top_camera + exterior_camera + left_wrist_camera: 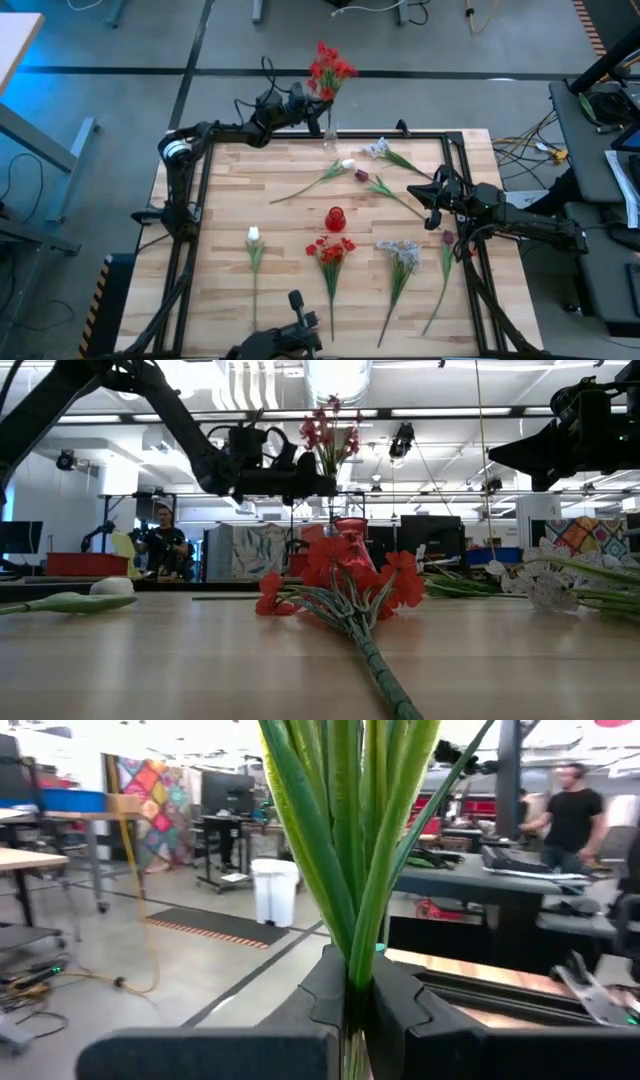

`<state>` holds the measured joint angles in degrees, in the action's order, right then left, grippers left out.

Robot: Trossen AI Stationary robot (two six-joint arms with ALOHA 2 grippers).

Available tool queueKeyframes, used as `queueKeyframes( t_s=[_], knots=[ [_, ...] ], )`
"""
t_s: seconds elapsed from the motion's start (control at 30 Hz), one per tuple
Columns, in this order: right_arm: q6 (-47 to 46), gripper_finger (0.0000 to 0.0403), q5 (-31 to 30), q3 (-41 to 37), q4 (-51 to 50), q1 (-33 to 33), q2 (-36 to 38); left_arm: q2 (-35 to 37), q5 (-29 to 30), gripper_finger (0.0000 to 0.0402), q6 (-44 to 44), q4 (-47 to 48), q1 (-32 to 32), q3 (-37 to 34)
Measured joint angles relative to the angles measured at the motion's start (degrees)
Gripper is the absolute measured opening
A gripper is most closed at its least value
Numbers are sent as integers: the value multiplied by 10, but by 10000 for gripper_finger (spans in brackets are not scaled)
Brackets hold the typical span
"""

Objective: Sort flowers into vase by color
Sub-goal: Put the top red flowers into the transparent vase

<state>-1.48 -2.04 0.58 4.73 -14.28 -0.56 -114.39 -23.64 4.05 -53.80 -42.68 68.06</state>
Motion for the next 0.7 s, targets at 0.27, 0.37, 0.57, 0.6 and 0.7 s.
queueKeyframes(
  t_s=[0.27, 0.37, 0.57, 0.6, 0.7],
  knots=[
    [0, 13, 0, 0, 0, 0, 0, -9, -44, 19, -12, -6, 0, -22],
    [0, 13, 0, 0, 0, 0, 0, -9, -45, 44, -12, -1, 0, -25],
    [0, 13, 0, 0, 0, 0, 0, -9, -71, 97, -16, 12, -1, -25],
    [0, 13, 0, 0, 0, 0, 0, -9, -71, 104, -16, 12, -2, -25],
    [0, 13, 0, 0, 0, 0, 0, -9, -71, 123, -18, 13, -2, -25]
  ],
)
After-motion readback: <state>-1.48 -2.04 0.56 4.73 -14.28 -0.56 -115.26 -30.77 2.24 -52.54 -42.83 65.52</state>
